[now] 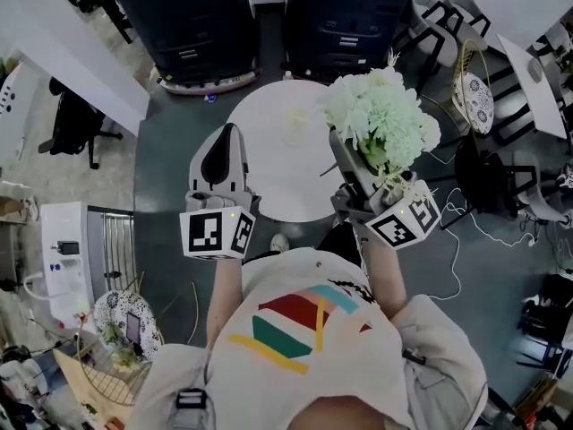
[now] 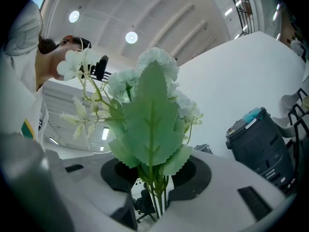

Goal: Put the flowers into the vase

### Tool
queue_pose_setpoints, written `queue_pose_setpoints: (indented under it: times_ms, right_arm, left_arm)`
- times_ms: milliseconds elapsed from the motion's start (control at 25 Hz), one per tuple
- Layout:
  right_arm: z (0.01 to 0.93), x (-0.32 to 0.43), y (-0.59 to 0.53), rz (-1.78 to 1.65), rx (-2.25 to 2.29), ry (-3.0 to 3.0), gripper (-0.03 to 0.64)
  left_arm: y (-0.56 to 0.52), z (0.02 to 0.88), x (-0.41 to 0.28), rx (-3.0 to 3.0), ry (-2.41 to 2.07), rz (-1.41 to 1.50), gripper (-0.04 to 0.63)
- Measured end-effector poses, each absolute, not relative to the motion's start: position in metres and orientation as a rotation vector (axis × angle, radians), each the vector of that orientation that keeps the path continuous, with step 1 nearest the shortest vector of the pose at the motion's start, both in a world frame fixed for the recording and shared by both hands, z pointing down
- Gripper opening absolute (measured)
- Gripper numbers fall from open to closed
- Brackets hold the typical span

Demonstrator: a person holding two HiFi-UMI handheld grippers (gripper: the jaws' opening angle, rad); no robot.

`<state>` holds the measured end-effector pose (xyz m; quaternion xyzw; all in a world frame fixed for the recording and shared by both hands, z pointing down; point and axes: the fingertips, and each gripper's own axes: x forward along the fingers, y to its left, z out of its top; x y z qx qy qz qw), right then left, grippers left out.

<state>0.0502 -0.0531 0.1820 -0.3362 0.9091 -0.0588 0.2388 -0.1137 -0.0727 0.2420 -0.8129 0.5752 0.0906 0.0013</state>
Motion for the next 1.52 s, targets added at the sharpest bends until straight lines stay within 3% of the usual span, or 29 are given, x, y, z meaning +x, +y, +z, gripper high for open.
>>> queue_pose_setpoints:
  times_ms: [760, 1520]
  right_arm:
    - [0.16, 0.057, -0.164, 0.009, -0.803, 2.402, 0.156]
    - [0.291, 0.024, -0.227, -0.194, -0.774, 2.624, 0.168]
  left_arm:
    - [-0.136, 0.286, -0.092, -2.616, 1.932, 0.199, 0.006]
    - [-0.155, 0.391, -0.088, -2.666, 2.179, -0.069, 0.007]
